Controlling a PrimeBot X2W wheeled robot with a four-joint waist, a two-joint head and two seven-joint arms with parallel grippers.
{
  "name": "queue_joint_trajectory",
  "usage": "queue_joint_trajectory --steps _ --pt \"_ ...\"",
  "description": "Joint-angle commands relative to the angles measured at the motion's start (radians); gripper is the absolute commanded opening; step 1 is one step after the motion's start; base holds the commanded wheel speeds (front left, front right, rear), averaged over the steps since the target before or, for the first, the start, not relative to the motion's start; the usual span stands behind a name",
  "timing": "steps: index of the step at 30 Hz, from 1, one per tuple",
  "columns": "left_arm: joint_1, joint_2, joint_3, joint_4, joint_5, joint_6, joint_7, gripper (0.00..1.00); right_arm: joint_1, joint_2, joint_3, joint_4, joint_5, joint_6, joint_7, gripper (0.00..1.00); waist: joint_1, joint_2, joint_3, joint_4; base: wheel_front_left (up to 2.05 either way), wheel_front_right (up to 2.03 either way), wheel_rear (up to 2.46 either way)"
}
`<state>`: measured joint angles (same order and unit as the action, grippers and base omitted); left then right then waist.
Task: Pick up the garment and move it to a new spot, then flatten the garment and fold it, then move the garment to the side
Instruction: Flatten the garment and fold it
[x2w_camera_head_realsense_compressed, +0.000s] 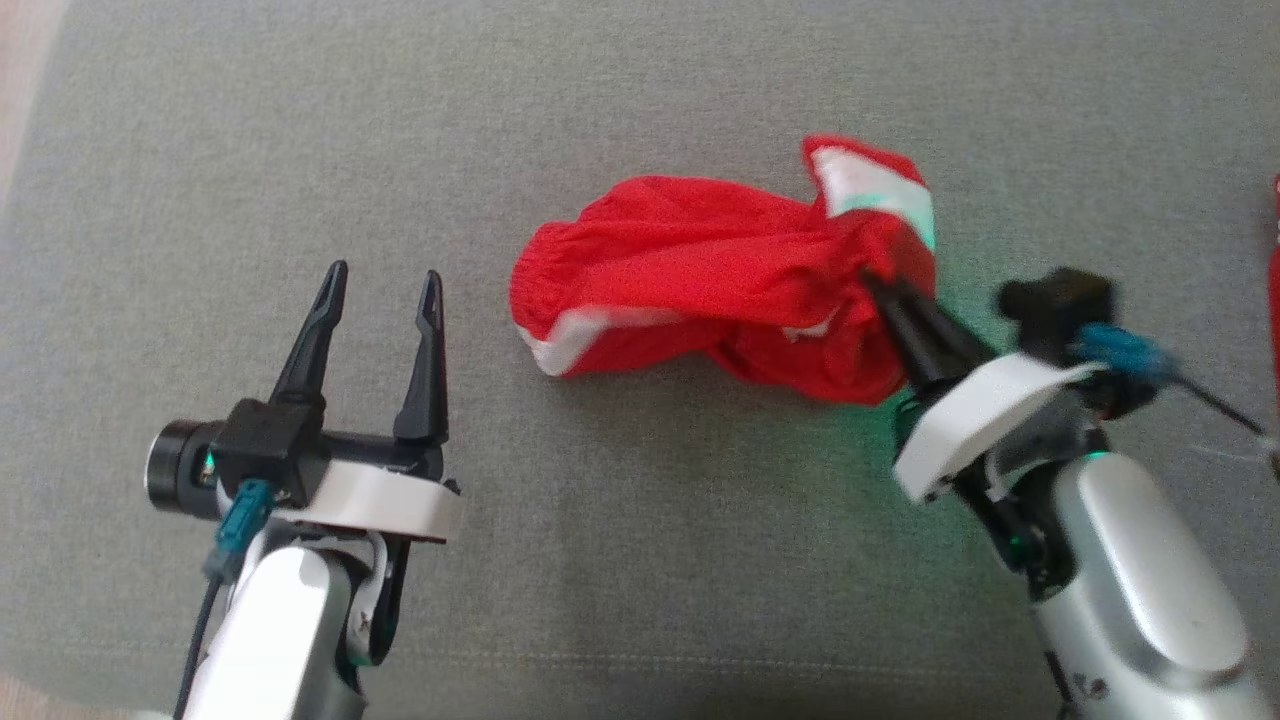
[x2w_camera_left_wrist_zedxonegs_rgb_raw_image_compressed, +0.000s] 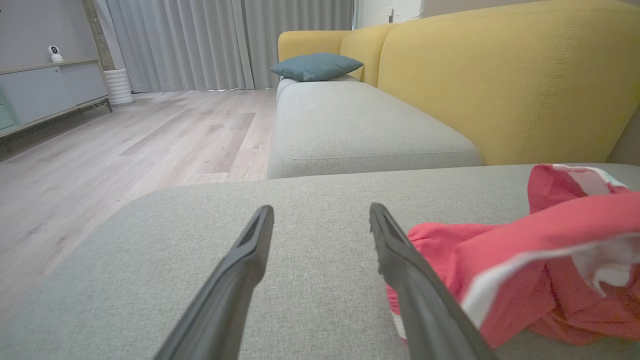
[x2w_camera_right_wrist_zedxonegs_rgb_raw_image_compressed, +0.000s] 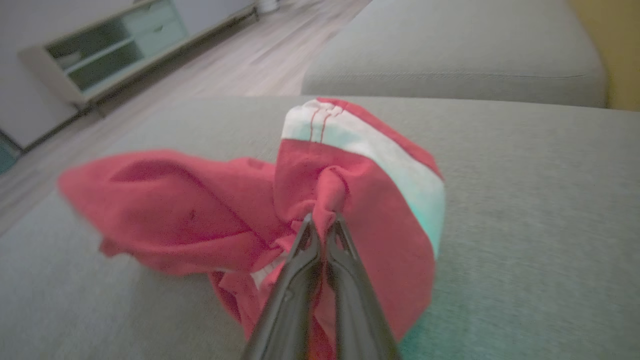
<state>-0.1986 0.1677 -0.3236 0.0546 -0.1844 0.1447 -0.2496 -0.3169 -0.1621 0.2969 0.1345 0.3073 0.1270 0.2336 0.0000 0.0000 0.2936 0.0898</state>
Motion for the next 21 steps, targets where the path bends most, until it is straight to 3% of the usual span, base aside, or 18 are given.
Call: queue_joint_trajectory --steps 1,7,11,12,13,14,21 --pt "-0.040 0.011 0.042 -0.029 0.008 -0.003 -0.012 1.00 0.010 0.019 -0.011 -0.040 0.018 0.004 -0.020 0.00 0.0000 0.0000 -0.004 -0.005 0.00 0.00 0.00" --pt "-0.031 0.008 0.048 -0.024 0.015 -0.013 -0.012 1.00 0.083 0.090 -0.223 0.013 0.113 0.004 -0.089 0.00 0.0000 0.0000 -0.017 -0.030 0.00 0.00 0.00" --pt "-0.031 0.007 0.050 -0.021 0.020 -0.018 -0.012 1.00 0.108 0.108 -0.303 0.071 0.214 0.004 -0.129 0.00 0.0000 0.0000 -0.017 -0.045 0.00 0.00 0.00" --pt "-0.031 0.008 0.051 -0.021 0.022 -0.019 -0.012 1.00 0.114 0.109 -0.312 0.086 0.225 0.004 -0.138 0.17 0.0000 0.0000 -0.017 -0.048 0.00 0.00 0.00" --pt "-0.031 0.008 0.052 -0.020 0.023 -0.020 -0.012 1.00 0.118 0.110 -0.320 0.100 0.233 0.004 -0.148 0.47 0.0000 0.0000 -0.018 -0.051 0.00 0.00 0.00" --pt "-0.031 0.007 0.052 -0.019 0.024 -0.020 -0.012 1.00 0.121 0.110 -0.328 0.110 0.250 0.004 -0.158 1.00 0.0000 0.0000 -0.018 -0.054 0.00 0.00 0.00" --pt "-0.021 0.007 0.058 -0.018 0.030 -0.020 -0.012 1.00 0.137 0.108 -0.332 0.075 0.256 0.004 -0.268 1.00 0.0000 0.0000 -0.031 -0.072 0.00 0.00 0.00"
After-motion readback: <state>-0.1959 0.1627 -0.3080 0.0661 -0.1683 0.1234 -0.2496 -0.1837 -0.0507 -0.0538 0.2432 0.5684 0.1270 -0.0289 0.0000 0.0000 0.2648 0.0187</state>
